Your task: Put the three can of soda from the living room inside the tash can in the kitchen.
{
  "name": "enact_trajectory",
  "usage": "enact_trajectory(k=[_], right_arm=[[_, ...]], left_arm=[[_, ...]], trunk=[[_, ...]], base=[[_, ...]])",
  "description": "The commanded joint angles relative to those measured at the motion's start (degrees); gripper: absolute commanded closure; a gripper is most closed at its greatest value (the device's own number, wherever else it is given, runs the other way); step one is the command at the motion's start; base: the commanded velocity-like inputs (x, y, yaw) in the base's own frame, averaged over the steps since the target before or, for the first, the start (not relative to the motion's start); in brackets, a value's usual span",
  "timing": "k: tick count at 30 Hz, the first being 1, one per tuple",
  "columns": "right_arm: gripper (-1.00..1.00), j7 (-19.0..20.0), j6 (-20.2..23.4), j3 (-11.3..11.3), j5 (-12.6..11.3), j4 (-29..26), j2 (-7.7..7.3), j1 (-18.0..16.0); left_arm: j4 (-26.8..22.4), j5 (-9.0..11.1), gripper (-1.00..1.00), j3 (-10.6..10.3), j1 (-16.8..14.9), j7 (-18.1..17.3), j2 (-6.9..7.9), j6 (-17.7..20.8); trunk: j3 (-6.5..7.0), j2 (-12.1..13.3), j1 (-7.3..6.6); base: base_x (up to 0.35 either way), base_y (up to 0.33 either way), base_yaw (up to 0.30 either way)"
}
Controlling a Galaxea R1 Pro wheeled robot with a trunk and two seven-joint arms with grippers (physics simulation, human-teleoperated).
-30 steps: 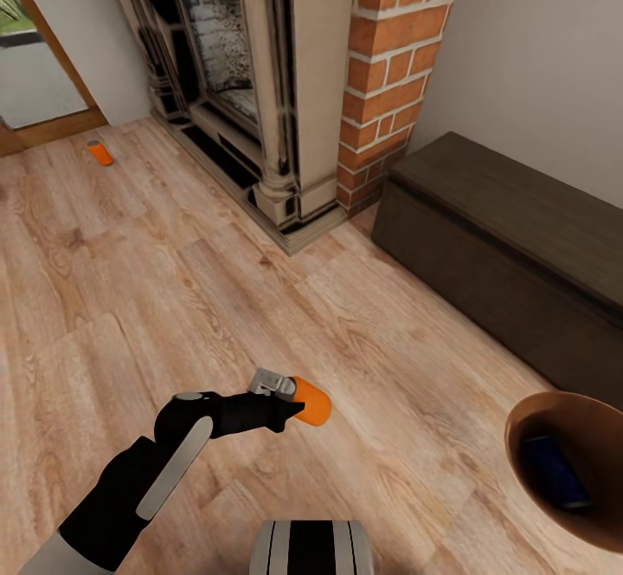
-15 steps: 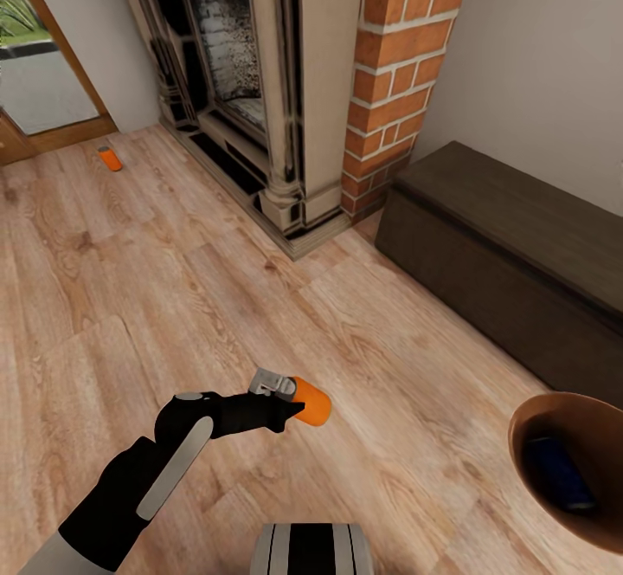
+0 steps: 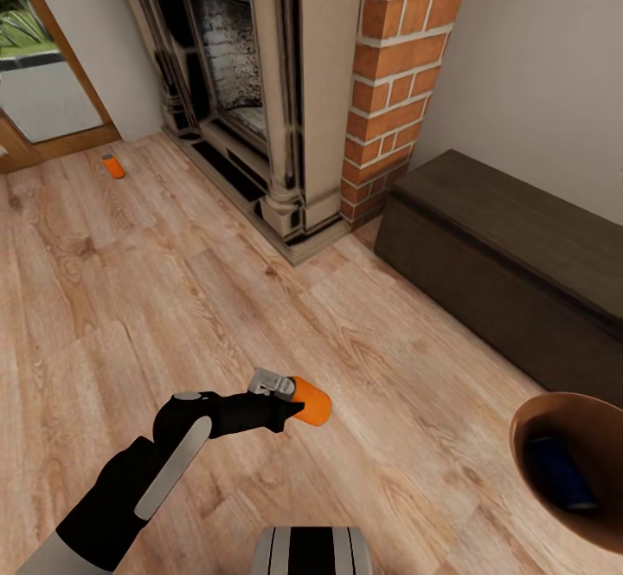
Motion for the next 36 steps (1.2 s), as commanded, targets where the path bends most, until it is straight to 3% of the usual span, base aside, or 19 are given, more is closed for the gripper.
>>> enact_trajectory(k=[1,13,16,19,36], right_arm=[[1.0,0.13,0.34,0.01,-0.25,-0.01,-0.02,0.0],[1.0,0.15,0.33,0.01,-0.25,-0.01,-0.19,0.01],[1.0,0.14,0.32,0.01,-0.25,-0.01,-0.2,-0.03],[1.0,0.15,0.32,0.01,-0.25,-0.01,-0.2,0.0],[1.0,0.15,0.32,0.01,-0.25,-0.01,-0.25,-0.02]], left_arm=[[-0.02,-0.05,1.0,0.0,0.0,-0.01,0.02,-0.01],[0.07,-0.05,1.0,-0.06,0.0,-0.31,0.11,-0.01],[0.32,-0.2,1.0,0.03,0.0,-3.98,0.19,-0.01],[0.38,-0.29,1.0,0.06,0.0,-5.07,0.21,-0.01],[0.4,-0.22,1.0,0.08,0.0,-5.4,0.22,-0.01]], trunk=[[0.1,0.0,0.0],[1.18,0.0,0.0],[1.45,0.0,0.0],[1.72,0.0,0.0],[3.24,0.0,0.0]], base=[[0.0,0.0,0.0],[0.0,0.0,0.0],[0.0,0.0,0.0],[0.0,0.0,0.0],[0.0,0.0,0.0]])
